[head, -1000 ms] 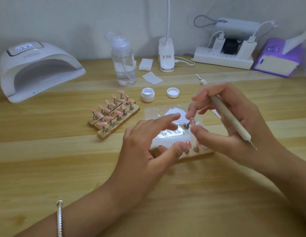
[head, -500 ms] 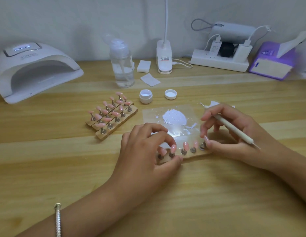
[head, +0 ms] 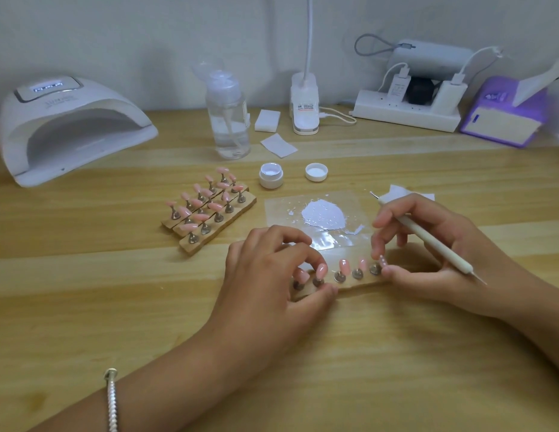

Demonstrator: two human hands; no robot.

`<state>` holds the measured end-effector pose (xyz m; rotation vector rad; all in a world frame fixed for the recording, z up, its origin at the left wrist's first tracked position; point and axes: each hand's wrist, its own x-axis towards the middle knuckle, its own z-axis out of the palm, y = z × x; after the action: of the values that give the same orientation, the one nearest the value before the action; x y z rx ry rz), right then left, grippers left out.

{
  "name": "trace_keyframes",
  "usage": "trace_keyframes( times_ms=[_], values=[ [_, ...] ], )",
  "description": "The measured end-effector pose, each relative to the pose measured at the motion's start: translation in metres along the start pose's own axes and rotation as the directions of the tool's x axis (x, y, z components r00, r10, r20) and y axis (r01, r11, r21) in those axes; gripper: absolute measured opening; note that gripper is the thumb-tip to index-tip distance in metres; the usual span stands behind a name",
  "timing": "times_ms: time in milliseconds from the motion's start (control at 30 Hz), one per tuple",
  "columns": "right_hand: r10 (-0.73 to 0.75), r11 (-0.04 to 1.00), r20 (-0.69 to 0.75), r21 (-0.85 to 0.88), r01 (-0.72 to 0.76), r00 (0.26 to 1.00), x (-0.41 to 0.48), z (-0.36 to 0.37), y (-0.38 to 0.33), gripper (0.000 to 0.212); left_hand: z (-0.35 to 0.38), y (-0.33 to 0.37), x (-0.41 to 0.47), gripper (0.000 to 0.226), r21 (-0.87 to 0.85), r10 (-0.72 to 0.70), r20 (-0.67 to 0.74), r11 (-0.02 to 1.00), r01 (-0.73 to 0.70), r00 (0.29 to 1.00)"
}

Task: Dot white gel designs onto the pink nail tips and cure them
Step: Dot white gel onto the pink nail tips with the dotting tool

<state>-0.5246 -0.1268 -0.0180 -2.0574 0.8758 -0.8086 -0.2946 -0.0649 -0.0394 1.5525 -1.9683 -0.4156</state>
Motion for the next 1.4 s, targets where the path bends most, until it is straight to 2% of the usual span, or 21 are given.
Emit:
trace_keyframes(
  times_ms=[433, 700, 1033, 1233, 1400],
  values=[
    [-0.043, 0.999, 0.033, 0.007, 0.042, 0.999, 0.000, -0.001, 0.005, 0.045, 0.000, -0.001, 0.000, 0.021, -0.014, -0.004, 0.003, 1.000, 0.004, 1.000],
    [0.011, 0.998, 0.095, 0.054, -0.017, 0.995, -0.002, 0.001, 0.009, 0.048, 0.000, -0.001, 0.000, 0.029, -0.017, 0.000, 0.008, 1.000, 0.000, 1.000],
    [0.037, 0.998, 0.105, 0.045, -0.042, 0.994, -0.002, 0.000, 0.008, 0.045, -0.001, 0.000, 0.001, 0.021, -0.027, -0.011, 0.011, 1.000, 0.011, 1.000],
    [-0.036, 0.996, 0.011, -0.083, 0.037, 0.999, -0.001, 0.008, 0.000, 0.046, 0.000, -0.001, 0.001, 0.023, -0.026, -0.006, 0.009, 1.000, 0.006, 1.000],
    [-0.081, 0.995, -0.034, -0.064, 0.079, 0.996, 0.002, 0.018, -0.005, 0.042, 0.001, -0.002, 0.001, 0.029, -0.030, -0.001, 0.005, 1.000, 0.001, 1.000]
  ],
)
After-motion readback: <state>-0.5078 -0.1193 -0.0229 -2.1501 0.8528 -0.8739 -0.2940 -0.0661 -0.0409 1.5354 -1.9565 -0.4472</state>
